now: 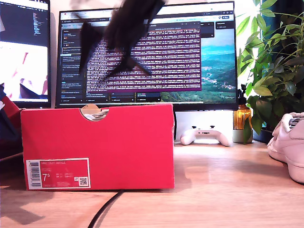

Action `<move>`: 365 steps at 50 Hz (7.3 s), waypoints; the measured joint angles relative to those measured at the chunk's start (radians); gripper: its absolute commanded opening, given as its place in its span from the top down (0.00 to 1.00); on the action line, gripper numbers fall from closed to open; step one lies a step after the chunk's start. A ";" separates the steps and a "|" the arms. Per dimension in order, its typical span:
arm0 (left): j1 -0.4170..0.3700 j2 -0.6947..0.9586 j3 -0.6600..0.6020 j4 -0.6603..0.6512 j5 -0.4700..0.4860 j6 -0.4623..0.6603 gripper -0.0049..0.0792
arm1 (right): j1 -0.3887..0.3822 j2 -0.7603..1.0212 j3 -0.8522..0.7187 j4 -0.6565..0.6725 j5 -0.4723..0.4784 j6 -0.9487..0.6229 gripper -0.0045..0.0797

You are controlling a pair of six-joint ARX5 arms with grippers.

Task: Pack the white shoes by picking the first shoe and placing it inside the red shoebox, left side, then picking and rotating the second shoe and placing it in the shoebox

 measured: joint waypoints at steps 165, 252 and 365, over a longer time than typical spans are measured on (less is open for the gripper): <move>0.000 0.000 0.000 0.000 0.000 0.000 0.96 | -0.379 -0.450 -0.887 -0.186 0.505 1.046 0.96; 0.000 0.000 0.000 0.000 0.000 0.000 0.96 | -0.184 -0.264 -0.175 0.301 0.364 -1.576 0.96; 0.000 0.000 0.000 0.000 0.000 0.000 0.96 | -0.084 0.035 -0.123 0.271 0.575 -1.509 0.65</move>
